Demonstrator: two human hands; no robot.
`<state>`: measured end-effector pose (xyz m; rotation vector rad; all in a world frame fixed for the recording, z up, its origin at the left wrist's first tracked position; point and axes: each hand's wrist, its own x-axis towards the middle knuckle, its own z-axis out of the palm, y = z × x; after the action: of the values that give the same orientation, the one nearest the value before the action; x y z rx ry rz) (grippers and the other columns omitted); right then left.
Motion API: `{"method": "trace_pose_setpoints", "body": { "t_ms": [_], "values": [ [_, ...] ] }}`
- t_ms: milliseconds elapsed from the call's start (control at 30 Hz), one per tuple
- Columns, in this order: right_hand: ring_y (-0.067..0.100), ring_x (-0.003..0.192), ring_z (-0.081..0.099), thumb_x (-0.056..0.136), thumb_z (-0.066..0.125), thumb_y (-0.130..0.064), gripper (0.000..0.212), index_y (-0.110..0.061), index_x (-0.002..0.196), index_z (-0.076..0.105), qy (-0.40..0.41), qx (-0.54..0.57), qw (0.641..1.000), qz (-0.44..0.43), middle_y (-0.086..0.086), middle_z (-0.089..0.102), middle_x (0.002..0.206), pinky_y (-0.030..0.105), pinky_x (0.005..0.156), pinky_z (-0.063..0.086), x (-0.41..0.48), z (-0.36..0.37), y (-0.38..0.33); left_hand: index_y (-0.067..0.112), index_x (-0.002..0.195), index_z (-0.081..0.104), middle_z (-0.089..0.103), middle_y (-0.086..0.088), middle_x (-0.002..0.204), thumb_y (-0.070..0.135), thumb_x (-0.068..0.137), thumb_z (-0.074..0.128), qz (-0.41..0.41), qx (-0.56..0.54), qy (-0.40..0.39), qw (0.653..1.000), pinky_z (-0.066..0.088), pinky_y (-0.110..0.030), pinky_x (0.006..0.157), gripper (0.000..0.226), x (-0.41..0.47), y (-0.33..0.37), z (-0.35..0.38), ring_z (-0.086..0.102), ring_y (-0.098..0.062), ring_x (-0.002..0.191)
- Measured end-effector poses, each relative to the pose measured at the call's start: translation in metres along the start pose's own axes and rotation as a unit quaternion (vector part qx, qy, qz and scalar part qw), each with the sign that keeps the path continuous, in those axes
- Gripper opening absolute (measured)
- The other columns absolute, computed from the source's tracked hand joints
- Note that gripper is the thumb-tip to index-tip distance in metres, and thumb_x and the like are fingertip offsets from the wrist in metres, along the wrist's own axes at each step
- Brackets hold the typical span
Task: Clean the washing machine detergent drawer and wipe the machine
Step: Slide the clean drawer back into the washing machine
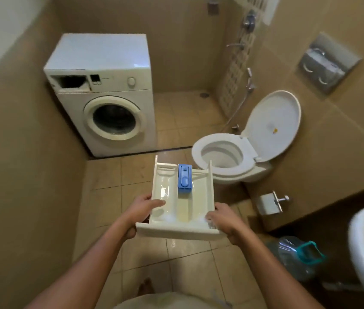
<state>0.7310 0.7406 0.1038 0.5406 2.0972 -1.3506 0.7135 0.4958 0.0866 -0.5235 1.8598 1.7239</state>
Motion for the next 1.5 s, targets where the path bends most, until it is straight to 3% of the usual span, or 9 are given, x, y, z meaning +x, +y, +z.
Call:
{"method": "trace_pose_setpoints", "body": {
  "t_ms": [167,300,433,533,733,933,1067,1233,1500],
  "values": [
    [0.017,0.083,0.064,0.088,0.053,0.0,0.025,-0.008,0.109,0.066,-0.033,-0.025,0.999,-0.018,0.005,0.07,0.098,0.026,0.066,0.05,0.026,0.075,-0.071,0.011,0.118,0.069,0.079,-0.011,0.103,0.013,0.093,0.068,0.004,-0.036,0.043,0.998,0.057,-0.048,0.088,0.025,0.003,0.005,-0.101,0.073,-0.037,0.101],
    [0.02,0.096,0.064,0.092,0.054,-0.004,0.016,-0.015,0.099,0.063,-0.07,-0.063,0.995,-0.031,0.0,0.066,0.097,0.035,0.087,0.054,0.057,0.123,-0.126,0.011,0.12,0.068,0.079,-0.01,0.101,0.018,0.093,0.069,0.001,-0.075,0.075,0.994,0.058,-0.041,0.08,0.028,0.012,0.01,-0.166,0.074,-0.033,0.096],
    [0.012,0.09,0.06,0.095,0.054,-0.009,0.02,-0.017,0.112,0.06,-0.107,-0.088,0.989,-0.05,0.0,0.063,0.106,0.024,0.069,0.05,0.1,0.16,-0.18,0.007,0.122,0.066,0.078,-0.012,0.104,0.026,0.093,0.071,-0.004,-0.116,0.098,0.988,0.058,-0.049,0.093,0.034,0.035,0.023,-0.222,0.074,-0.034,0.1],
    [0.012,0.093,0.06,0.098,0.053,-0.016,0.018,-0.016,0.115,0.057,-0.126,-0.096,0.986,-0.06,0.003,0.063,0.112,0.028,0.077,0.053,0.141,0.188,-0.222,0.008,0.121,0.067,0.077,-0.014,0.11,0.042,0.093,0.067,-0.003,-0.154,0.104,0.983,0.054,-0.052,0.099,0.044,0.066,0.042,-0.266,0.073,-0.034,0.105],
    [0.022,0.122,0.055,0.097,0.041,-0.059,0.061,-0.019,0.143,0.046,-0.169,-0.016,0.983,-0.067,0.004,0.058,0.137,0.045,0.107,0.043,0.237,0.235,-0.31,0.019,0.129,0.066,0.07,-0.015,0.127,0.071,0.088,0.053,-0.007,-0.227,0.095,0.969,0.046,-0.059,0.107,0.067,0.156,0.084,-0.359,0.066,-0.036,0.119],
    [0.013,0.103,0.061,0.106,0.03,-0.044,0.042,-0.02,0.13,0.054,-0.189,0.029,0.98,-0.063,-0.002,0.065,0.113,0.027,0.076,0.048,0.319,0.269,-0.398,0.018,0.13,0.066,0.07,-0.014,0.129,0.068,0.088,0.053,-0.021,-0.251,0.087,0.964,0.043,-0.058,0.11,0.067,0.239,0.139,-0.437,0.066,-0.035,0.12],
    [0.017,0.101,0.062,0.106,0.033,-0.042,0.038,-0.018,0.125,0.056,-0.189,0.035,0.98,-0.046,0.002,0.066,0.111,0.029,0.077,0.05,0.365,0.292,-0.447,0.017,0.129,0.067,0.07,-0.014,0.128,0.071,0.083,0.058,-0.047,-0.26,0.098,0.96,0.044,-0.058,0.109,0.072,0.283,0.166,-0.483,0.067,-0.035,0.118],
    [0.023,0.108,0.063,0.105,0.034,-0.043,0.043,-0.016,0.133,0.052,-0.181,0.051,0.982,-0.026,0.008,0.065,0.119,0.039,0.093,0.052,0.425,0.326,-0.497,0.017,0.127,0.066,0.073,-0.012,0.121,0.069,0.089,0.05,-0.085,-0.255,0.094,0.959,0.047,-0.058,0.106,0.066,0.344,0.196,-0.538,0.07,-0.035,0.113],
    [0.022,0.104,0.063,0.106,0.033,-0.044,0.048,-0.012,0.136,0.052,-0.132,0.068,0.988,0.031,0.005,0.065,0.114,0.039,0.091,0.052,0.524,0.378,-0.55,0.02,0.128,0.065,0.074,-0.012,0.12,0.066,0.091,0.05,-0.12,-0.241,0.061,0.961,0.047,-0.06,0.106,0.062,0.444,0.225,-0.614,0.069,-0.035,0.114]
  ]
}}
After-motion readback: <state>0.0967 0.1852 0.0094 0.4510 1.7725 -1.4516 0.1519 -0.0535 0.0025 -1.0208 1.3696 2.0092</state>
